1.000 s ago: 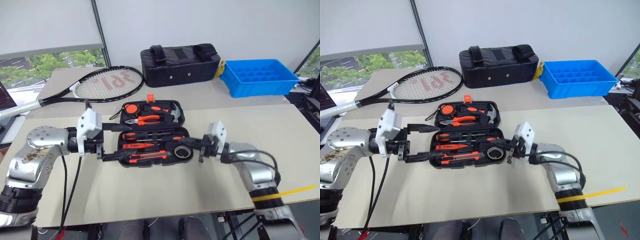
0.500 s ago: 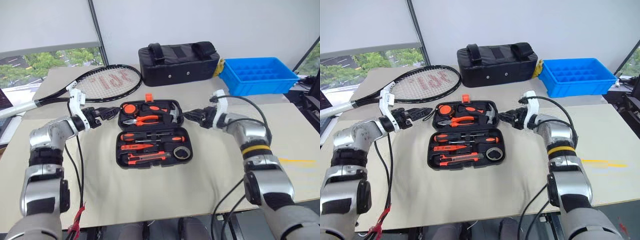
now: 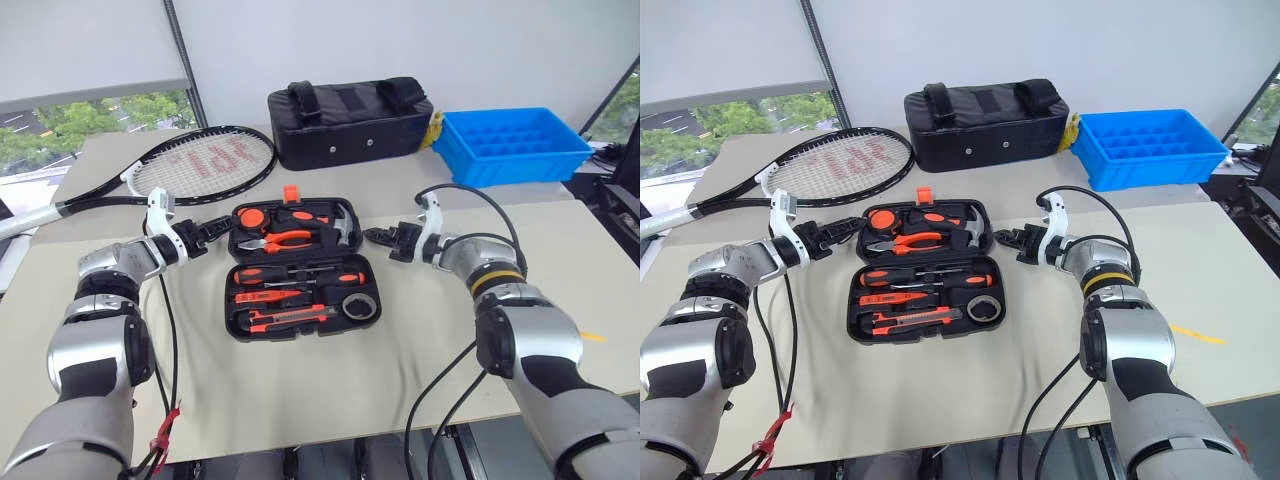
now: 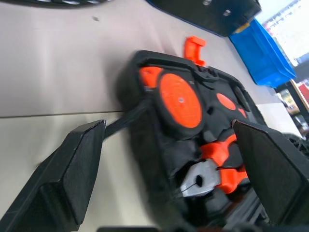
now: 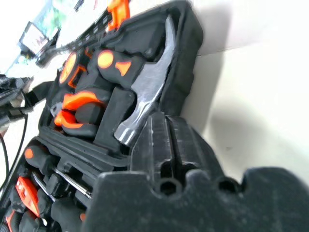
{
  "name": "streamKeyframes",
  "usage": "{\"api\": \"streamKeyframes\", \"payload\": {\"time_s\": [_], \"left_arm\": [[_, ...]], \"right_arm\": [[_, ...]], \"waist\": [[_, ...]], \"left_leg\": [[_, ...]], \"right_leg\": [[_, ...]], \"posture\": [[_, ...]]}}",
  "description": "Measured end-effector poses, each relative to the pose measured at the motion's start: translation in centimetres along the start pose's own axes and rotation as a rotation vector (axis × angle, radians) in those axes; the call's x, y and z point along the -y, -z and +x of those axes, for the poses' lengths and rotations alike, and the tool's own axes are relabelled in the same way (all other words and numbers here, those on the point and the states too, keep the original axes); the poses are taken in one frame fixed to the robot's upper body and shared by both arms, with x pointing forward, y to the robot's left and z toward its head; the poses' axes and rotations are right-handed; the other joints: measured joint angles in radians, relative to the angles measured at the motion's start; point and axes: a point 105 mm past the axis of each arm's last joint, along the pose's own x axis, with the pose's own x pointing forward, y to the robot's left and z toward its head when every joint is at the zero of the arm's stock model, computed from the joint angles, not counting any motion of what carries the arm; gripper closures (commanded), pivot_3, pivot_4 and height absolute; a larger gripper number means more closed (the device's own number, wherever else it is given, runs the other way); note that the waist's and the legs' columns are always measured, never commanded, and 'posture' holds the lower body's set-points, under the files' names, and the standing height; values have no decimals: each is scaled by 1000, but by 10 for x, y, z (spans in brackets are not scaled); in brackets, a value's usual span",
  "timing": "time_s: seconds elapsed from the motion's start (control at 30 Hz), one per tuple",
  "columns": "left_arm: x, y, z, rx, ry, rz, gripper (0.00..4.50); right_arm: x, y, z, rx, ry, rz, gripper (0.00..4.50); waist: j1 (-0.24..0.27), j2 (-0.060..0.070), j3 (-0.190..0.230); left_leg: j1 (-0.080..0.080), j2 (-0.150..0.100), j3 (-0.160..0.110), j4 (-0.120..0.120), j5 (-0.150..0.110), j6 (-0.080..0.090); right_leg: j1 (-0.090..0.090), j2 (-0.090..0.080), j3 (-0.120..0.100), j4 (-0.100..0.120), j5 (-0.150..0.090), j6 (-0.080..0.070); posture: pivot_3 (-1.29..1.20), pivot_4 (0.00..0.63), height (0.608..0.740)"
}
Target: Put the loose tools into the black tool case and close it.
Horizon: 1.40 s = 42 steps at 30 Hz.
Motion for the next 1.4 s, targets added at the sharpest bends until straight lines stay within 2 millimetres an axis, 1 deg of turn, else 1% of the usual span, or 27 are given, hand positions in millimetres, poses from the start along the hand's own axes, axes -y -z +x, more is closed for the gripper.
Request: {"api": "streamKeyframes", "payload": {"time_s": [0.1,0.27,0.33,0.37,0.5,0.7,0.83,0.93,1.03,1.07,1.2,1.3,1.4], "left_arm": [[0,3,2,-13,1,2,0],[-2,9,3,-28,-8,-8,0],[-2,10,4,-31,-8,-7,0],[-2,10,4,-32,-9,-6,0],[-4,10,4,-31,-22,9,0],[-5,12,5,-31,-26,5,0],[-5,11,4,-21,-25,-1,0],[-5,10,4,-16,-24,-4,0],[-5,10,3,-12,-26,-6,0],[-6,9,3,-10,-27,-6,0],[-7,8,1,-7,-30,-5,0],[-12,3,-6,9,-49,-1,0],[-18,3,-14,10,-68,0,0]], "right_arm": [[-3,-7,1,25,-11,-11,4482],[-5,-4,5,17,-8,-35,4482],[-4,-3,6,1,10,-83,3913],[-3,-2,7,-7,16,-103,3787],[0,1,8,-23,43,-129,2425],[-2,13,16,-47,49,-102,2425],[-6,15,20,-53,35,-98,2425],[-6,13,21,-49,46,-102,3191],[-5,12,21,-48,58,-103,4203],[-4,11,20,-45,57,-102,4481],[-6,11,21,-47,53,-105,4481],[-6,11,21,-47,52,-104,4481],[-6,11,21,-46,54,-104,4481]], "waist": [[-5,0,0],[-4,0,0],[-4,0,0],[-4,0,0],[-4,0,0],[-5,0,0],[-5,0,0],[-5,0,0],[-5,0,0],[-7,0,0],[-9,0,0],[-10,0,0],[-9,0,0]], "left_leg": [[1,0,0,0,0,0],[0,0,0,0,0,-1],[0,0,0,0,0,-1],[0,0,0,0,0,-1],[0,0,0,0,0,-1],[0,0,0,0,0,-1],[0,0,0,0,0,-1],[0,0,0,0,0,-1],[0,0,0,0,0,-1],[1,0,0,0,0,-1],[1,0,0,0,0,-1],[1,0,0,0,0,-1],[1,0,0,0,0,-1]], "right_leg": [[0,0,0,1,0,0],[0,-1,0,2,0,0],[0,-1,0,2,0,0],[0,-1,0,2,0,0],[0,-1,0,2,0,0],[0,-1,0,2,0,0],[0,-1,0,2,0,0],[0,-1,0,2,0,0],[0,-1,0,2,0,0],[0,-1,0,2,0,0],[0,-1,0,2,0,0],[0,-1,0,2,0,0],[0,-1,0,2,0,0]], "posture": [[0,150,740],[0,150,740],[0,150,740],[0,150,740],[0,150,740],[0,150,740],[0,150,740],[0,150,740],[0,150,740],[0,150,740],[0,150,740],[0,150,740],[0,150,740]]}}
